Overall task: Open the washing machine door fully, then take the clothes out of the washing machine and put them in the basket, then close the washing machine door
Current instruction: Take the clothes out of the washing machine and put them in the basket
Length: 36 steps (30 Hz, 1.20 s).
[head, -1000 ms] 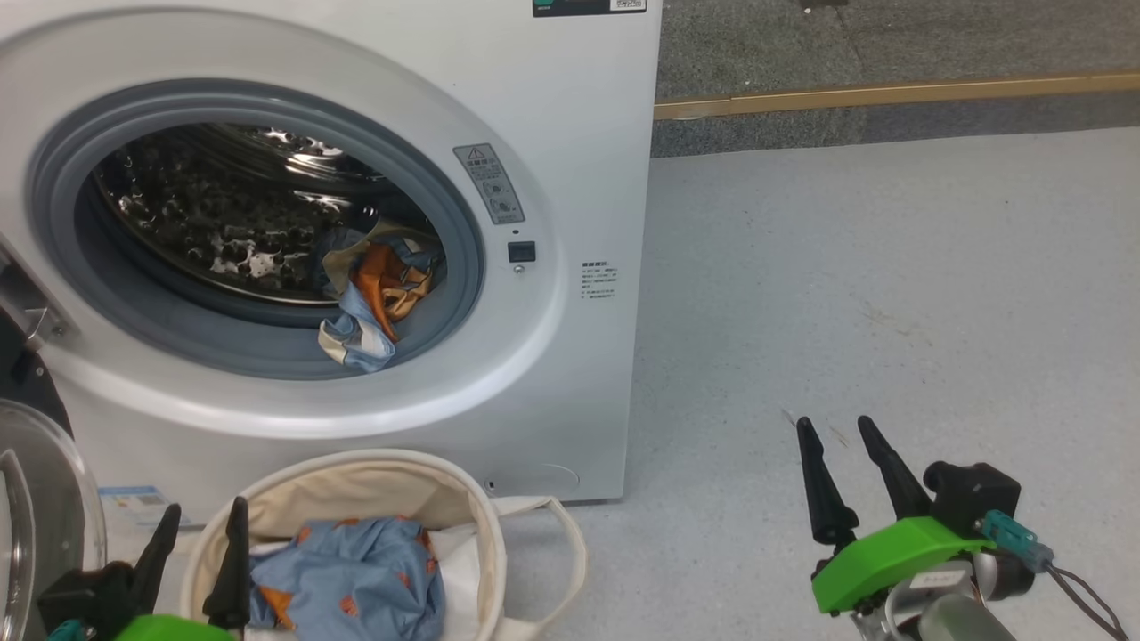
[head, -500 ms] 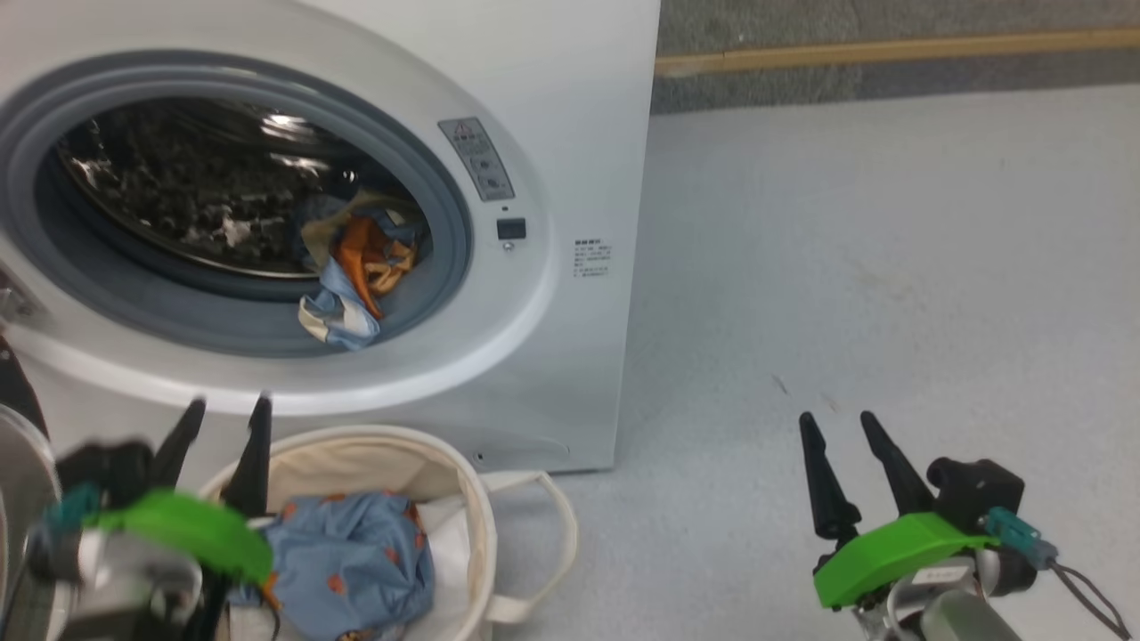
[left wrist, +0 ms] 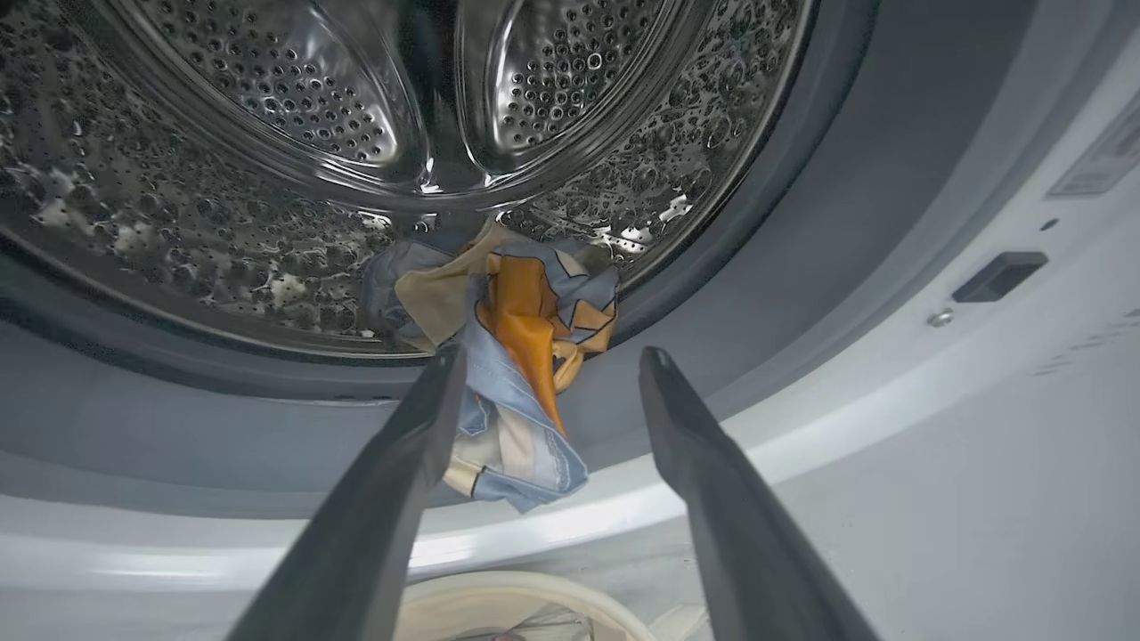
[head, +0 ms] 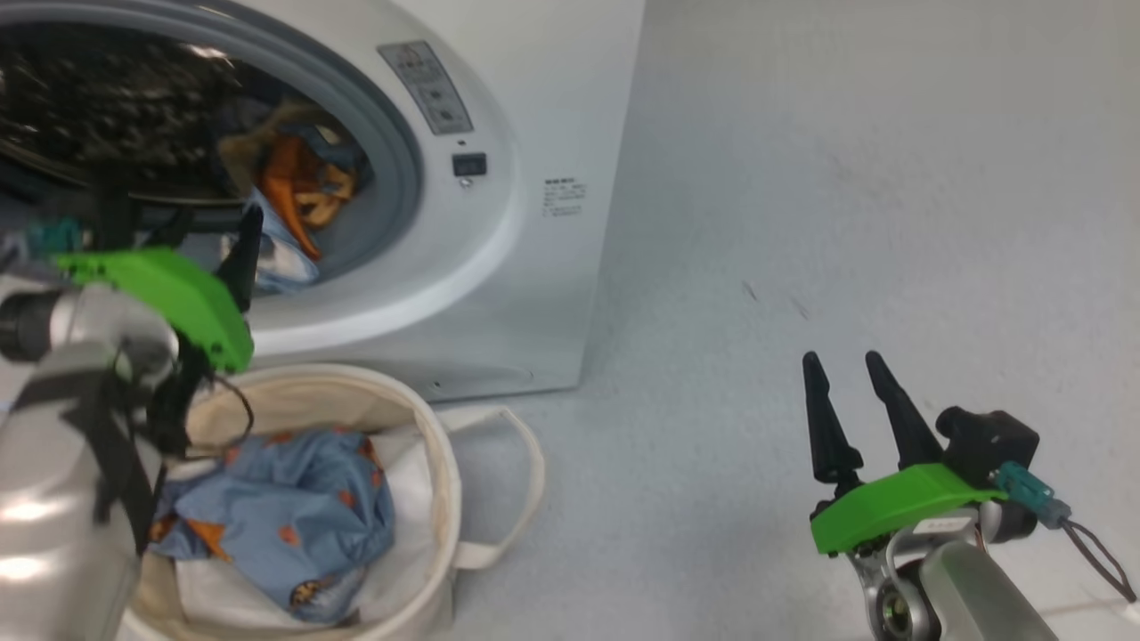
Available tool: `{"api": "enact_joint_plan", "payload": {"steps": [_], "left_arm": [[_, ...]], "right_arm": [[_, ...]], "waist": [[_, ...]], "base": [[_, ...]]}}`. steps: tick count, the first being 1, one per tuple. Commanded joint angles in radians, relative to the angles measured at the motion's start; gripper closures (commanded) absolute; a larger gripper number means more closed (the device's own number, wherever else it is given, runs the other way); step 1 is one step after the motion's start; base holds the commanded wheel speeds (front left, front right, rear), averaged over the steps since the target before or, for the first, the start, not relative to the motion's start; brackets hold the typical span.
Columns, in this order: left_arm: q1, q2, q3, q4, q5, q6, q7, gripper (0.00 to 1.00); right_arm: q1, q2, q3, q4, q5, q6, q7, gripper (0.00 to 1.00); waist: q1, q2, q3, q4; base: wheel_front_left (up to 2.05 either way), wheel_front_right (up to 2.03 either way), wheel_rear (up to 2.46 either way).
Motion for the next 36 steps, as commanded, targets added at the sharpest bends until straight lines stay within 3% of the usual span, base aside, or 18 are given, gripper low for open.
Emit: {"api": "enact_joint_plan", "payload": {"steps": [1,11,26,36], "left_arm": [[-0.083,0.035,0.015,0.015,-0.006,-0.005,0.015,0.0],[-0.318,0.033,-0.071,0.24,-0.02,-0.006,0.104,0.0],[-0.571,0.034,-0.221,0.389,-0.104,-0.006,0.233,0.0],[-0.611,-0.021,-0.278,0.415,-0.194,-0.006,0.322,0.0]], "right_arm": [[-0.027,0.003,0.01,-0.036,-0.011,0.008,-0.012,0.0],[-0.055,0.01,0.0,-0.059,-0.023,0.008,-0.012,0.0],[-0.077,0.016,-0.04,-0.106,-0.046,0.008,-0.012,0.0],[-0.086,0.018,-0.056,-0.119,-0.056,0.008,-0.012,0.0]], "waist": [[0.0,0.0,0.039,-0.022],[0.0,0.0,0.132,-0.064],[0.0,0.0,0.276,-0.046],[0.0,0.0,0.328,-0.024]], "base": [[0.0,0.0,0.0],[0.0,0.0,0.0],[0.0,0.0,0.0],[0.0,0.0,0.0]]}}
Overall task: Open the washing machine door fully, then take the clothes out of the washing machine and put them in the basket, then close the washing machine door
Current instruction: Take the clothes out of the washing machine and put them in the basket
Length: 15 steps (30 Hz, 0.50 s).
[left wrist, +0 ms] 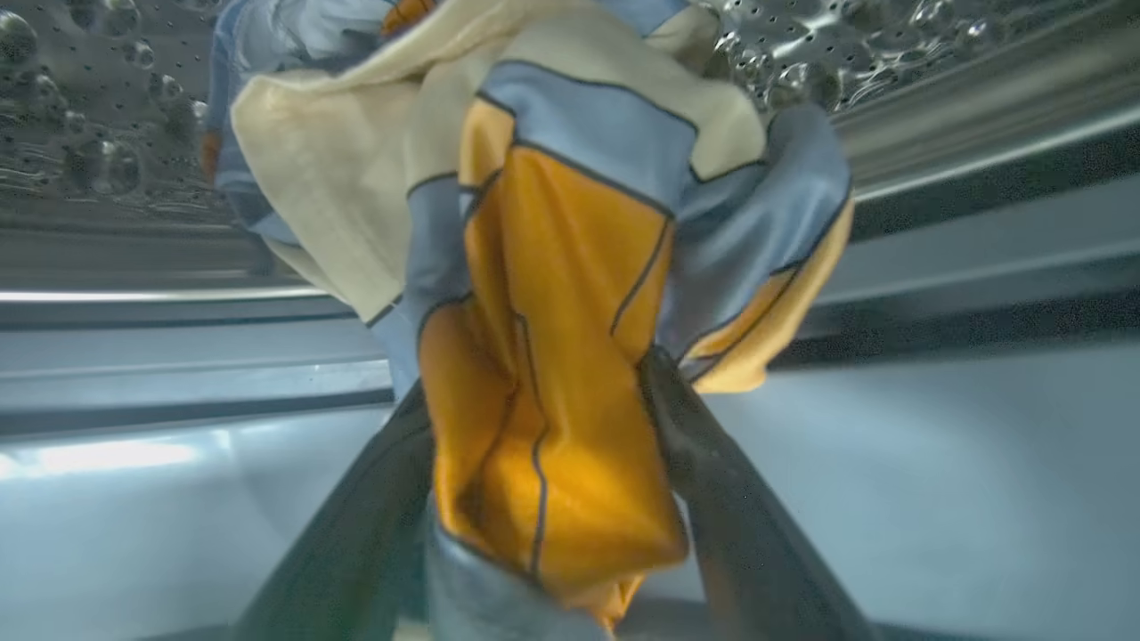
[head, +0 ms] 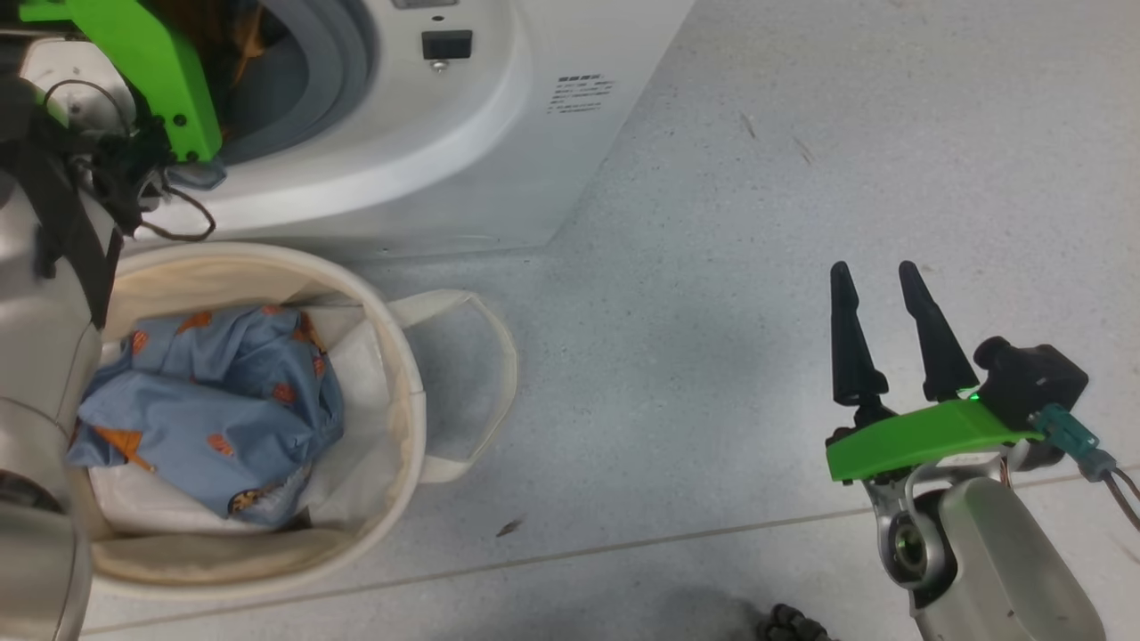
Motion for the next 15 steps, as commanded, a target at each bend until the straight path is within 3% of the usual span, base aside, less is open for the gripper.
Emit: {"api": "enact_joint_plan", "payload": {"steps": [1,2,3,10,15], "left_arm": [[-0.043,0.039,-0.005,-0.031,-0.006,-0.005,0.005,0.0],[-0.044,0.041,-0.014,-0.034,-0.009,-0.005,-0.001,0.19],[-0.043,0.043,-0.022,-0.035,-0.013,-0.006,-0.005,1.0],[-0.028,0.052,-0.062,-0.041,-0.047,-0.006,-0.031,1.0],[0.012,0.072,-0.094,-0.073,-0.066,-0.006,-0.162,1.0]], "right_arm": [[-0.006,0.003,0.012,-0.031,-0.009,0.008,-0.012,0.0],[-0.007,0.003,0.012,-0.031,-0.009,0.008,-0.012,0.0],[-0.008,0.003,0.012,-0.031,-0.01,0.008,-0.012,0.0],[-0.005,0.001,0.011,-0.024,-0.012,0.008,-0.012,0.0],[0.002,-0.002,0.014,-0.01,-0.008,0.008,-0.012,0.0]], "waist": [[-0.0001,0.0,0.003,0.002],[-0.0001,0.0,0.005,0.002],[-0.0001,0.0,0.005,0.003],[-0.0001,0.0,-0.012,0.012],[-0.0001,0.0,-0.061,0.024]], "base": [[0.0,0.0,0.0],[0.0,0.0,0.0],[0.0,0.0,0.0],[0.0,0.0,0.0],[0.0,0.0,0.0]]}}
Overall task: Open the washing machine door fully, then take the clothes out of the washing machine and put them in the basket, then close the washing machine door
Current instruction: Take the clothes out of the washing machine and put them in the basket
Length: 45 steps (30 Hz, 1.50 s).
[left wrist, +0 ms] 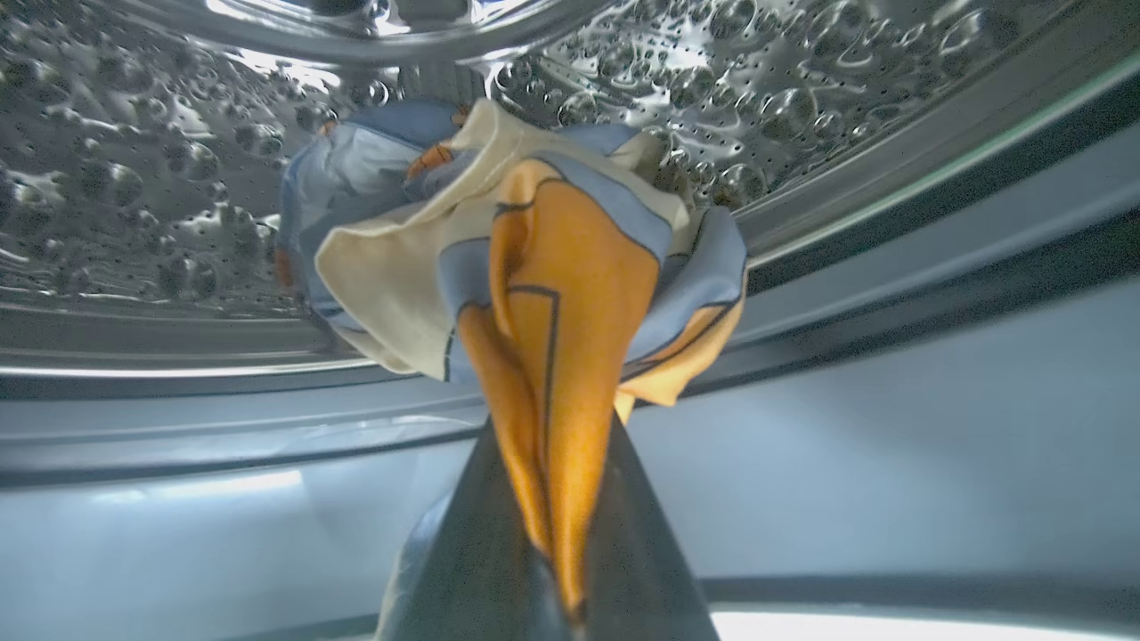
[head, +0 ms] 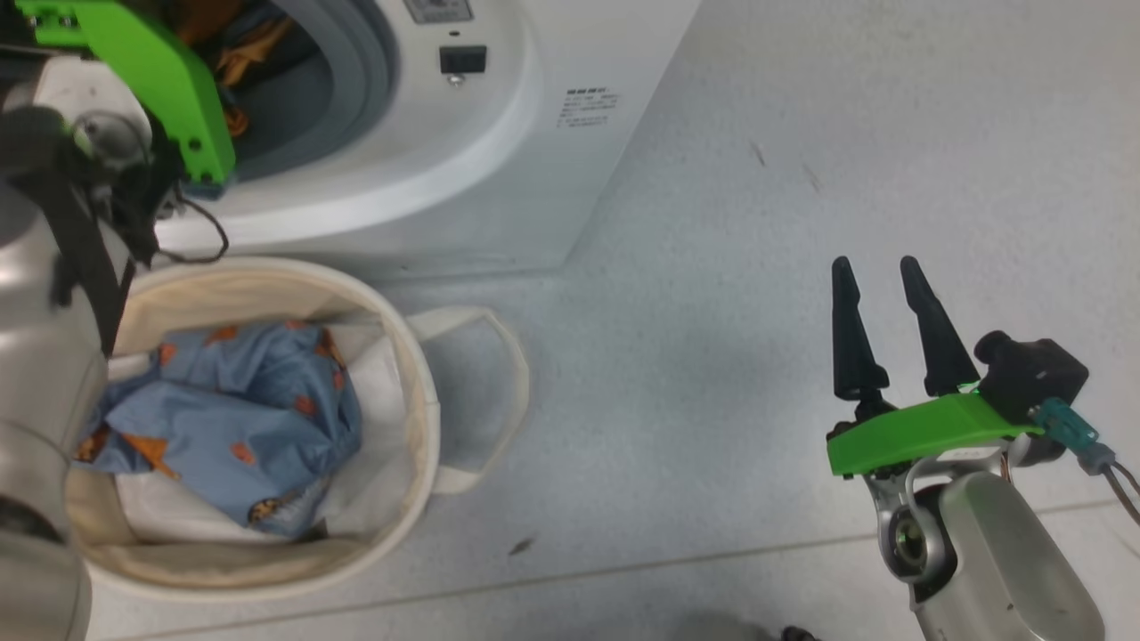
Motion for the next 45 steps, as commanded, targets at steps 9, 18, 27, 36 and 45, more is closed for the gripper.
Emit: {"api": "enact_joint_plan", "payload": {"steps": [9,18,27,36,45], "left_arm": [[0.181,0.103,-0.039,-0.104,-0.037,-0.006,-0.405,1.0],[0.406,0.155,0.107,-0.294,-0.012,0.009,-0.514,1.0],[0.779,0.115,0.462,-0.75,0.212,0.034,-0.515,1.0],[1.067,0.005,0.646,-1.096,0.36,0.018,-0.515,1.0],[1.217,-0.041,0.688,-1.178,0.383,0.007,-0.515,1.0]], "right_arm": [[0.059,-0.001,0.047,0.03,0.014,0.008,-0.012,0.0],[0.124,-0.01,0.076,0.075,0.036,0.008,-0.012,0.0],[0.159,-0.016,0.09,0.095,0.043,0.008,-0.012,0.0],[0.17,-0.016,0.096,0.1,0.048,0.008,-0.012,0.0],[0.164,-0.021,0.1,0.097,0.048,0.008,-0.012,0.0]], "waist": [[-0.0001,0.0,-0.181,0.031],[-0.0001,0.0,-0.325,0.078],[-0.0001,0.0,-0.398,0.113],[-0.0001,0.0,-0.419,0.136],[-0.0001,0.0,-0.411,0.145]], "base": [[0.0,0.0,0.0],[0.0,0.0,0.0],[0.0,0.0,0.0],[0.0,0.0,0.0],[0.0,0.0,0.0]]}}
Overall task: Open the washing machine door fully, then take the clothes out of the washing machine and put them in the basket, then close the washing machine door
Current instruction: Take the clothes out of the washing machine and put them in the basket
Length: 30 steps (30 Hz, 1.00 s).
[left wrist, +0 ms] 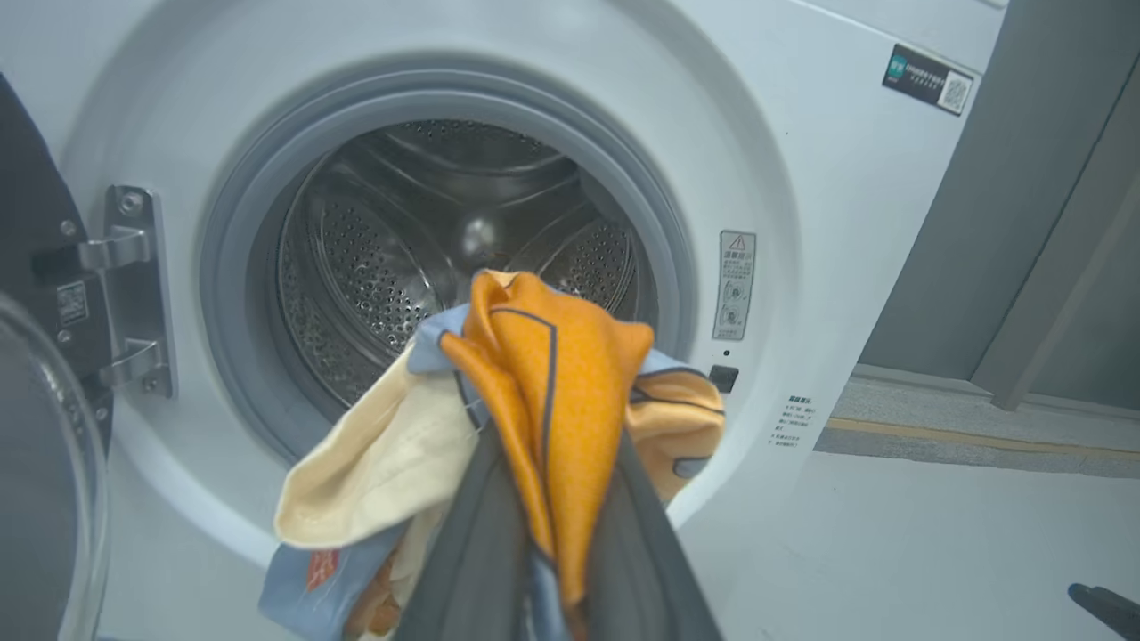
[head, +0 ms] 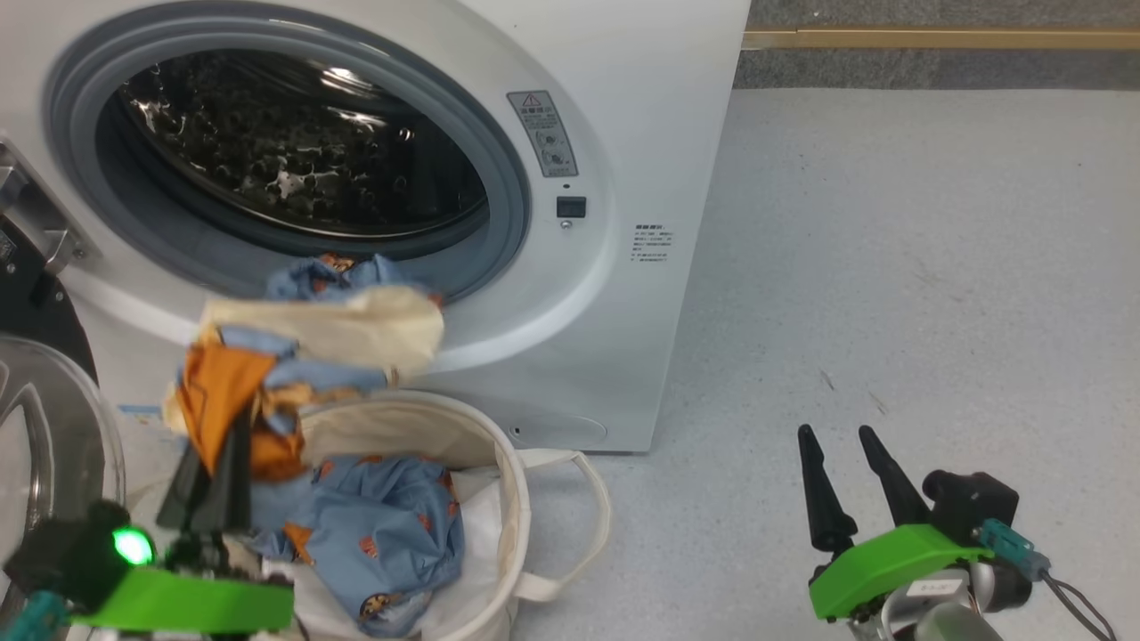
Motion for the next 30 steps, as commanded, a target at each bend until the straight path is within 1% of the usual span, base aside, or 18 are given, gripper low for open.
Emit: {"api": "enact_joint_plan", "payload": {"steps": [1,5,11,19,21,22,24,29,30], "left_arm": [[-0.02,0.019,0.039,-0.016,0.001,-0.004,-0.006,1.0],[-0.01,0.026,0.008,0.094,-0.001,-0.007,0.004,1.0],[-0.073,0.02,-0.043,0.312,-0.024,-0.012,0.015,1.0],[-0.251,0.0,-0.113,0.624,-0.047,-0.015,0.002,1.0],[-0.301,0.0,-0.141,0.703,-0.034,-0.015,-0.001,1.0],[-0.326,-0.009,-0.152,0.743,-0.036,-0.015,-0.002,1.0],[-0.371,-0.029,-0.175,0.822,-0.06,-0.015,-0.003,1.0],[-0.475,-0.043,-0.221,1.025,-0.099,-0.016,-0.004,1.0],[-0.515,-0.05,-0.235,1.088,-0.116,-0.016,-0.004,1.0]], "right_arm": [[-0.017,-0.013,0.02,-0.03,0.003,0.008,-0.012,0.0],[-0.024,-0.017,0.019,-0.033,0.002,0.008,-0.012,0.0],[-0.037,-0.02,0.015,-0.041,-0.003,0.008,-0.012,0.0],[-0.062,-0.025,0.004,-0.059,-0.012,0.008,-0.012,0.0],[-0.072,-0.027,0.002,-0.067,-0.014,0.008,-0.012,0.0],[-0.077,-0.027,-0.001,-0.071,-0.015,0.008,-0.012,0.0],[-0.086,-0.027,-0.005,-0.08,-0.017,0.008,-0.012,0.0],[-0.108,-0.03,-0.014,-0.097,-0.024,0.008,-0.012,0.0],[-0.116,-0.035,-0.019,-0.104,-0.027,0.008,-0.012,0.0]], "waist": [[0.0,-0.0001,0.002,0.0],[0.0,-0.0001,0.019,0.0],[0.0,-0.0001,0.049,-0.009],[0.0,-0.0001,0.119,-0.027],[0.0,-0.0001,0.146,-0.035],[0.0,-0.0001,0.159,-0.038],[0.0,-0.0001,0.186,-0.044],[0.0,-0.0001,0.247,-0.061],[0.0,-0.0001,0.271,-0.063]], "base": [[0.0,0.0,0.0],[0.0,0.0,0.0],[0.0,0.0,0.0],[0.0,0.0,0.0],[0.0,0.0,0.0],[0.0,0.0,0.0],[0.0,0.0,0.0],[0.0,0.0,0.0],[0.0,0.0,0.0]]}}
